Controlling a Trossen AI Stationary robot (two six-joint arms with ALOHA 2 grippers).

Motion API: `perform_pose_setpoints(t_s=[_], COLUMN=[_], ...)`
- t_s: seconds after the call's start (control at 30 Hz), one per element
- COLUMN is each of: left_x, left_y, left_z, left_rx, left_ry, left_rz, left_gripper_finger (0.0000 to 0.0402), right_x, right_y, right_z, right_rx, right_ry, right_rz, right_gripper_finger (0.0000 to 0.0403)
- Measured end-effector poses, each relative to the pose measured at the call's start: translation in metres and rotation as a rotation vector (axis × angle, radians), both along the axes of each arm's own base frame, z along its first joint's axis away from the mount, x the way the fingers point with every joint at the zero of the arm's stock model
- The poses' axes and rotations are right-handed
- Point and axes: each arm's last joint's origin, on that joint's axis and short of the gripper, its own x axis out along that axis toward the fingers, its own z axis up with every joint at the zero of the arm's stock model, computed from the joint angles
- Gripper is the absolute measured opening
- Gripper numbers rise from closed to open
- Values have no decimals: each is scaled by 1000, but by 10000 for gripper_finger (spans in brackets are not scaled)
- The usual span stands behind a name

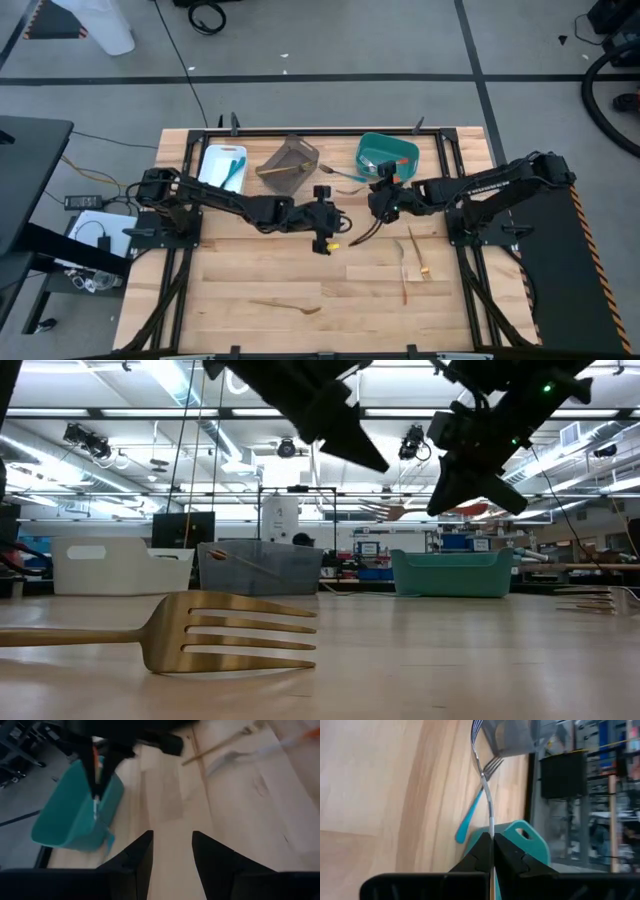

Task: Sort silverware by color (type)
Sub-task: Put the left orange fork into the green bin

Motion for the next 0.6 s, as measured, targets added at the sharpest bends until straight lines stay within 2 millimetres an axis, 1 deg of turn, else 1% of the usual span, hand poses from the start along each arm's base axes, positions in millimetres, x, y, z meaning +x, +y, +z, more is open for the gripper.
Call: perform_pose_setpoints(t_s=[0.13,0.4,0.6], left_x=[-5,-17,-26], left_y=[-5,-10,-15], left_z=[-13,-34,-48], left_rx=[-18,-42,-90], left_ry=[16,69,92], left_rz=[8,42,86], left_gripper_finger=[144,144,144], right_x=[0,-4,-10], right_y=[-15,-43,-66], right_z=[-1,-1,-2], right_rx=[51,27,54], right_ry=[13,59,62], right_rz=[-6,-59,-125], right_gripper_finger=[16,16,16])
